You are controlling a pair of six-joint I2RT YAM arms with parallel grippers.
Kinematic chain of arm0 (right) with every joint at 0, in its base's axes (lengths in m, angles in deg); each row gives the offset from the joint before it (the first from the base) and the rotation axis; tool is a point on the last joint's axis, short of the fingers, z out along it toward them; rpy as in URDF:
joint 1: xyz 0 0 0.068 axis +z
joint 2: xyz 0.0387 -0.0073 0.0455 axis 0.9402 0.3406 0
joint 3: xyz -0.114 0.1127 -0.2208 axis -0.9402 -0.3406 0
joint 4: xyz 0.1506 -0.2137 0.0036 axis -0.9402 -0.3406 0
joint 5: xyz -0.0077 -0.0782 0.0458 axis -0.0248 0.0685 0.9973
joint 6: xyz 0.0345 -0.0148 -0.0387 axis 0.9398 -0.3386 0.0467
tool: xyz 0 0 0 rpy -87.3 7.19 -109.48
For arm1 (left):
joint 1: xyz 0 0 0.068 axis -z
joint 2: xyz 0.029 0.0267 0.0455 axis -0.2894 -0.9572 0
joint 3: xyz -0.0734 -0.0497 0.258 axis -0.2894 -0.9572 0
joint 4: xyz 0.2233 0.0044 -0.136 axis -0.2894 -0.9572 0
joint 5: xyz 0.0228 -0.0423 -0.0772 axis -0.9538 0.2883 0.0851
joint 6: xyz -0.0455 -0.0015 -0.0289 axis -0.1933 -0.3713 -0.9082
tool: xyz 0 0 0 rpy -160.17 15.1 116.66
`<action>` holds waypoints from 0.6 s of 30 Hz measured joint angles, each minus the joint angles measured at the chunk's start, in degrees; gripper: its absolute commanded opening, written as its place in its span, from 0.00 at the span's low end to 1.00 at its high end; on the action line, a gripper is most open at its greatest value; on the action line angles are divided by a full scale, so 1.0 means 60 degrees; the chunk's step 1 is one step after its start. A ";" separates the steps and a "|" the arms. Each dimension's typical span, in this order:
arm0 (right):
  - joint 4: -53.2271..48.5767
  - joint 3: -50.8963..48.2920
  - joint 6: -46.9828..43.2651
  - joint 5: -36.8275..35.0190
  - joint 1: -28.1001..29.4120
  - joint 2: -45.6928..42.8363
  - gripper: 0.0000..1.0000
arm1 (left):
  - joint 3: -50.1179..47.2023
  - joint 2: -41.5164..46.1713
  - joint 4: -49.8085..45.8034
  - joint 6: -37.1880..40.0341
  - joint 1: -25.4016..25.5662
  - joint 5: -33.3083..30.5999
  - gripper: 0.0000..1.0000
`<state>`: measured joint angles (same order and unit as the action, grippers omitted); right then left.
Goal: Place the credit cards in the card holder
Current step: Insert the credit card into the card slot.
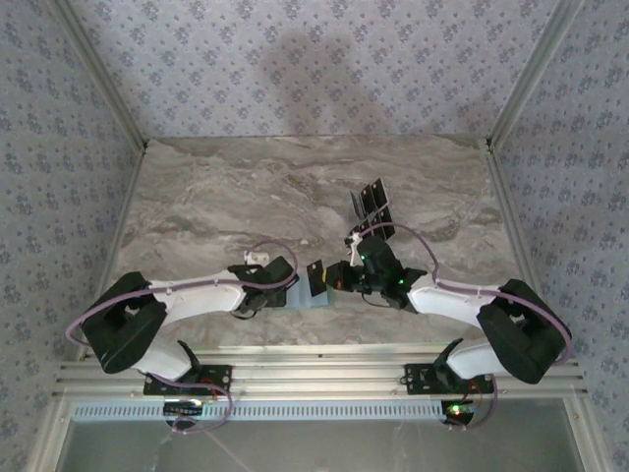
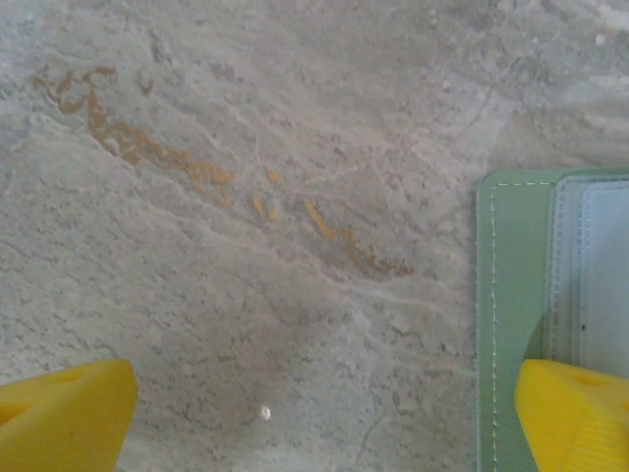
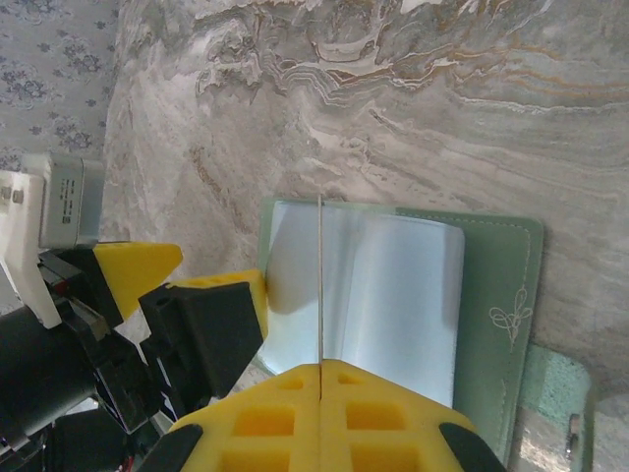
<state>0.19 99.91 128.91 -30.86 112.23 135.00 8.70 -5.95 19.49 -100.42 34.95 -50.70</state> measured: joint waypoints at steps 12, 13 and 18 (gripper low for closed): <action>0.0597 -0.0066 0.0226 -0.0004 0.0025 0.0084 0.00 | 0.0401 0.0936 -0.0390 0.0204 -0.0270 -0.0029 1.00; 0.0645 -0.0066 0.0251 -0.0004 0.0044 0.0124 0.00 | 0.0401 0.1082 -0.0335 0.0219 -0.0270 0.0015 1.00; 0.0769 -0.0069 0.0393 -0.0095 0.0204 0.0346 0.00 | 0.0390 0.0991 0.0127 0.0470 -0.0270 0.0270 1.00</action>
<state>4.80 99.50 131.27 -31.43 113.46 137.08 11.04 -0.01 20.26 -97.60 33.33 -49.08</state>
